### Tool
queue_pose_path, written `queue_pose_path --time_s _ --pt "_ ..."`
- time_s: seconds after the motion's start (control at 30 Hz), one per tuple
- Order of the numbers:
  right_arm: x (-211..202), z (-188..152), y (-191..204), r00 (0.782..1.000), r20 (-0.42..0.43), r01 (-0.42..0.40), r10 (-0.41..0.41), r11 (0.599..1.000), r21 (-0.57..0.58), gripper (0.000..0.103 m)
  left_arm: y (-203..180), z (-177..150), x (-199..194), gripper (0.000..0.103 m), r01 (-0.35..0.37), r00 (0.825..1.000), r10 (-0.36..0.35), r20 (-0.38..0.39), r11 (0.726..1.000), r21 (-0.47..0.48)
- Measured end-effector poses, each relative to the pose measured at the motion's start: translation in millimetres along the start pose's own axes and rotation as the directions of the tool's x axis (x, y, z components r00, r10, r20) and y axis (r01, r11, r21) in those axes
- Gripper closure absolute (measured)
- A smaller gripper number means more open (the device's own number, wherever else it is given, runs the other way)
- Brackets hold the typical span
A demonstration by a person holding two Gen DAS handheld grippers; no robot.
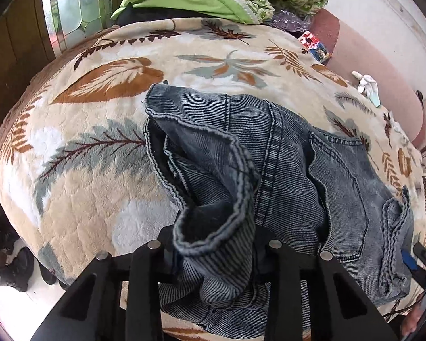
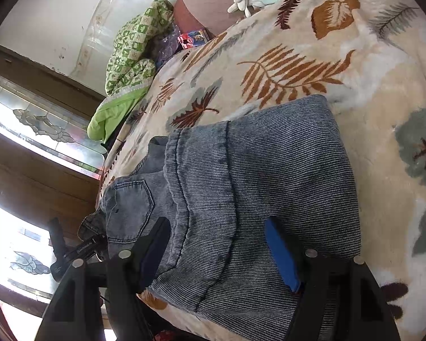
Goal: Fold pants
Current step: 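Lift the waistband end with the left tool and fold it toward the right tool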
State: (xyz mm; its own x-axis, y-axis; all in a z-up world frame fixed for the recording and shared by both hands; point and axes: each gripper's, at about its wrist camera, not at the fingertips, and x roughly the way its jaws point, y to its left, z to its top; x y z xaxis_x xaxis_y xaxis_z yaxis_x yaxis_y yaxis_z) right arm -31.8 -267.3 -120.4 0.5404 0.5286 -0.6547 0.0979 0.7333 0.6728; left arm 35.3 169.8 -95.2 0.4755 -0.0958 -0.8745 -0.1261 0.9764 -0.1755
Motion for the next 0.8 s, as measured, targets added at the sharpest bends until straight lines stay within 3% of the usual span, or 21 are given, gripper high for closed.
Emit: queue_pose_path --time_s 0.3,0.8 --pt "1.0 0.5 0.4 1.000 0.002 0.003 -0.003 1.000 -0.008 0.031 -5.8 -3.1 -7.7 0.076 -0.012 1.000 0.011 0.017 1.000 0.010" --pt "0.3 1.1 -1.4 1.000 0.005 -0.007 0.007 1.000 -0.012 0.031 -31.7 4.5 -39.4 0.079 0.065 0.993 -0.073 0.091 0.994 0.084"
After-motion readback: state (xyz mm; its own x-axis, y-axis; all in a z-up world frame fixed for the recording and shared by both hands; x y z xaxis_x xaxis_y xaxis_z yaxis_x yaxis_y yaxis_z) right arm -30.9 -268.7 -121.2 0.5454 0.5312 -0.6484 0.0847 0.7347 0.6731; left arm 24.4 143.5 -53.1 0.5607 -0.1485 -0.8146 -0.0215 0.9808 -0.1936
